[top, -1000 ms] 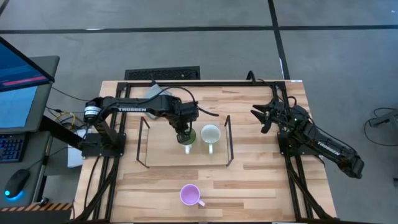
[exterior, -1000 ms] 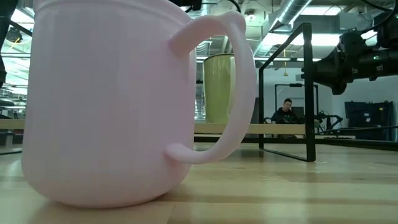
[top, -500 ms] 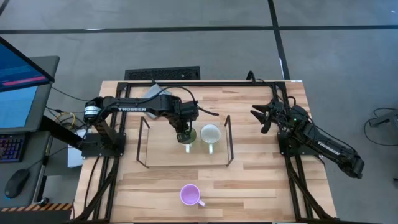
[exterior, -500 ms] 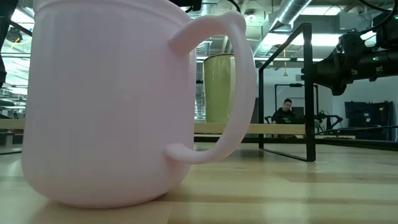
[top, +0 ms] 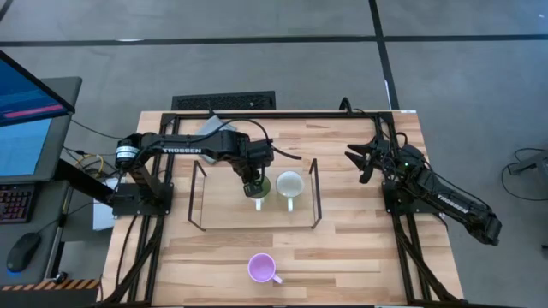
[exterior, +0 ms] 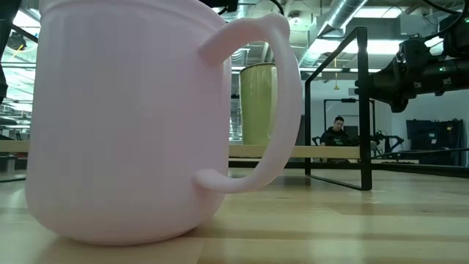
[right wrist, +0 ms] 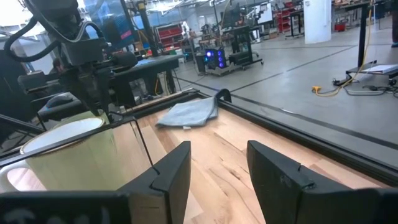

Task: Stack small to large cups/mugs on shelf
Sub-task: Put the green mug on the shelf, then put the pink mug on the shelf

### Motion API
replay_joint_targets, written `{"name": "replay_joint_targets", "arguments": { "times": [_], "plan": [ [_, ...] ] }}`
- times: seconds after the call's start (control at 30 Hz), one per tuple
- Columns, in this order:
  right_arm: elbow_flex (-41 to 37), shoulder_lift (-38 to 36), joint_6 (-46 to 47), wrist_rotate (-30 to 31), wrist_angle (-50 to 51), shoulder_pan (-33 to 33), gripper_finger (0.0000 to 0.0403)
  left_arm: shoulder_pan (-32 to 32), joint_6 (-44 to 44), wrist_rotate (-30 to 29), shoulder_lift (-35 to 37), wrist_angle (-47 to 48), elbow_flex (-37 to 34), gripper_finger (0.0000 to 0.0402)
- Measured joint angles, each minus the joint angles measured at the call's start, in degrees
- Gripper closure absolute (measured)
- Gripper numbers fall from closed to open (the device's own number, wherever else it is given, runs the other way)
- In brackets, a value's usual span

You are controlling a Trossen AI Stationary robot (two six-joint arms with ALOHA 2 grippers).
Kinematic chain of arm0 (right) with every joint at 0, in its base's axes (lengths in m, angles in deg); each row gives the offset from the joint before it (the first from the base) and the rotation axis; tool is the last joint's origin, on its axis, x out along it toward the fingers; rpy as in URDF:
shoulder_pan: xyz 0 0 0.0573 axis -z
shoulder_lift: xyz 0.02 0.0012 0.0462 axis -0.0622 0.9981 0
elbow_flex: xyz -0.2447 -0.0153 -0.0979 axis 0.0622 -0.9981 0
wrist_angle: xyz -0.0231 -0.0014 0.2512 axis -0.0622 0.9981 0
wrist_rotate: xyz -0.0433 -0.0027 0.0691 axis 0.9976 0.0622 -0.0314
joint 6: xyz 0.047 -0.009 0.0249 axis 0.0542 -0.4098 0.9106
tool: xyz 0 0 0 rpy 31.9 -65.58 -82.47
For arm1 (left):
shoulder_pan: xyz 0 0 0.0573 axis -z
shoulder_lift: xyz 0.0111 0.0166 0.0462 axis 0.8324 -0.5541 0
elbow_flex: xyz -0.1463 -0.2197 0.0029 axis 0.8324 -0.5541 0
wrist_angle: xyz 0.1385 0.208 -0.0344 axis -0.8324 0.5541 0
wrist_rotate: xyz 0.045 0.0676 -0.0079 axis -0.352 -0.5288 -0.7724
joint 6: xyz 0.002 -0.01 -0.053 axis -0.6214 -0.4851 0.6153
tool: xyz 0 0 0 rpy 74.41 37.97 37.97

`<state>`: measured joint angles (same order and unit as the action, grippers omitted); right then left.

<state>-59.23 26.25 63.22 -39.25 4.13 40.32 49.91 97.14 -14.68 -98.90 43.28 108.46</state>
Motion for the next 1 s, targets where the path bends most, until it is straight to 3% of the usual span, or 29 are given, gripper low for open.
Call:
{"name": "replay_joint_targets", "arguments": {
  "times": [0.4, 0.77, 1.0],
  "plan": [
    [0.0, 0.0, 0.1, 0.0, 0.0, 0.0, 0.0225, 0.0, -0.2, 0.0, 0.0, 0.0, 0.0, 0.0337],
    [0.0, 0.0, 0.1, 0.0, 0.0, 0.0, 0.0225, 0.0, -3.9, 0.3, 0.0, 0.2, 0.3, 0.0251],
    [0.0, 0.0, 0.1, 0.0, 0.0, 0.0, 0.0225, 0.0, -5.1, -1.7, 0.1, 5.7, 6.6, 0.0228]
  ]
}}
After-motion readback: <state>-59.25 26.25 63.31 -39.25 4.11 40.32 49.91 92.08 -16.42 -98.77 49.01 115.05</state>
